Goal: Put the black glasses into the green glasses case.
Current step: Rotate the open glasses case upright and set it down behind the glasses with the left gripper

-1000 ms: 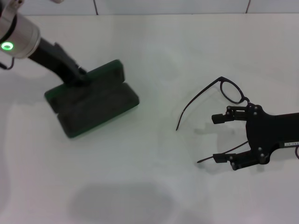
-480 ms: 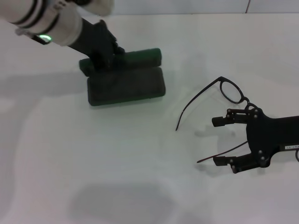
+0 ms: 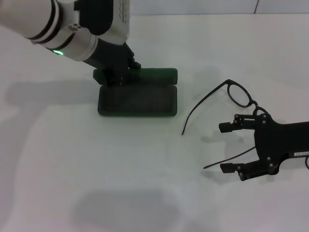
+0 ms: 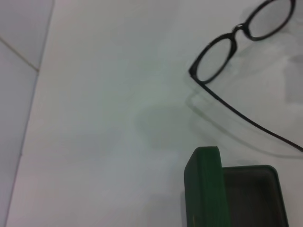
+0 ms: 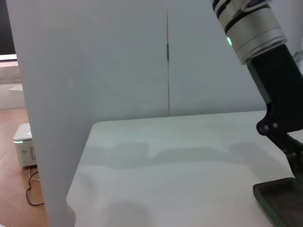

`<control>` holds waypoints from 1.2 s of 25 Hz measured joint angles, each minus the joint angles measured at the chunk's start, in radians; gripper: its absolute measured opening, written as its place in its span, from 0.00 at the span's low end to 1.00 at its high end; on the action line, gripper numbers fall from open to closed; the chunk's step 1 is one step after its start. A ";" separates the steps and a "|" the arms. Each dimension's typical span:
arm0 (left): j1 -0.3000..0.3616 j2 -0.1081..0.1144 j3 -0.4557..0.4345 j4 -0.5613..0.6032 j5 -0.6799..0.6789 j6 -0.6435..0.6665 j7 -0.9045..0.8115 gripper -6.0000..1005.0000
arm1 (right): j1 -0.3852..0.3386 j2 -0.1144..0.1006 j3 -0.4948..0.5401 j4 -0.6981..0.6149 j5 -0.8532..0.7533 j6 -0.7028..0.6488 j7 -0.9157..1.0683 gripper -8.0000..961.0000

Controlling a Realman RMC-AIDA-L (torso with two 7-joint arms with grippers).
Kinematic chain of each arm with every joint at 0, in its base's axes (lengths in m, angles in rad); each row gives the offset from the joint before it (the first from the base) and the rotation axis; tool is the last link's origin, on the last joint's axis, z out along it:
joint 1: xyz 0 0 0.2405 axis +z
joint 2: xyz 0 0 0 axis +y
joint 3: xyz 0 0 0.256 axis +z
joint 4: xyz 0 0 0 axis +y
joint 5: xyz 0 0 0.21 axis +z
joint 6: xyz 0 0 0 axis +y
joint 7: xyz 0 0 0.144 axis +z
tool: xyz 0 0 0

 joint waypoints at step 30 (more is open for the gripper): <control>0.049 -0.002 0.042 0.021 -0.061 -0.011 -0.038 0.26 | 0.000 0.002 -0.001 -0.001 0.000 0.003 -0.002 0.90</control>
